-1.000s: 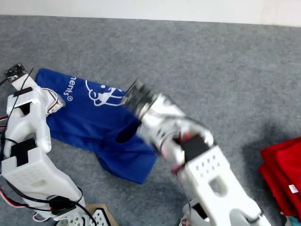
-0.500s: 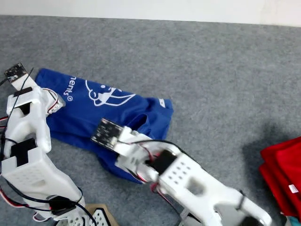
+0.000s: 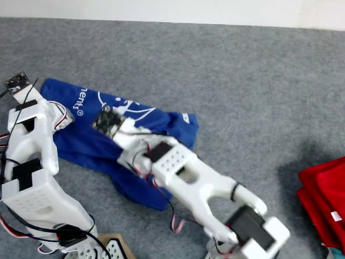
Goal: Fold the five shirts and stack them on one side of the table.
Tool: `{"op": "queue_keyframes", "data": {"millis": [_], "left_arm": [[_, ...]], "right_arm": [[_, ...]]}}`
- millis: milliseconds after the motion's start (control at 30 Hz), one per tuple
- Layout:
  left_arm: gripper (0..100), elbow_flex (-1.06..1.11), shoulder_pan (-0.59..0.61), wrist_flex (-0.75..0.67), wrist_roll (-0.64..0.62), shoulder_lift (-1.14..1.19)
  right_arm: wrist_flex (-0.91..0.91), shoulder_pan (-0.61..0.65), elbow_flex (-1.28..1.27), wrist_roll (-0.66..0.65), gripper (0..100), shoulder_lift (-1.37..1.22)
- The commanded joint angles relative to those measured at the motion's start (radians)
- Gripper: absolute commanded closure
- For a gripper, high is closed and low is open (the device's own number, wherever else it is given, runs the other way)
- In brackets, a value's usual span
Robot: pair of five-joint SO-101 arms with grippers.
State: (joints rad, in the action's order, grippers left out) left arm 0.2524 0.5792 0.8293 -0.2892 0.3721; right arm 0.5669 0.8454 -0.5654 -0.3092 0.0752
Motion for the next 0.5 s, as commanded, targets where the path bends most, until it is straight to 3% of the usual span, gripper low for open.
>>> {"op": "queue_keyframes", "data": {"millis": [0,267,467], "left_arm": [[78,0.005,0.045,-0.008,-0.006,-0.001],[78,0.007,0.047,-0.005,-0.005,-0.001],[78,0.007,0.047,-0.005,-0.005,-0.001]], "right_arm": [[-0.024,-0.079,0.134,0.012,99.1,-0.062],[-0.007,-0.116,0.177,0.012,99.1,-0.068],[0.294,-0.068,0.162,0.012,99.1,0.288]]}}
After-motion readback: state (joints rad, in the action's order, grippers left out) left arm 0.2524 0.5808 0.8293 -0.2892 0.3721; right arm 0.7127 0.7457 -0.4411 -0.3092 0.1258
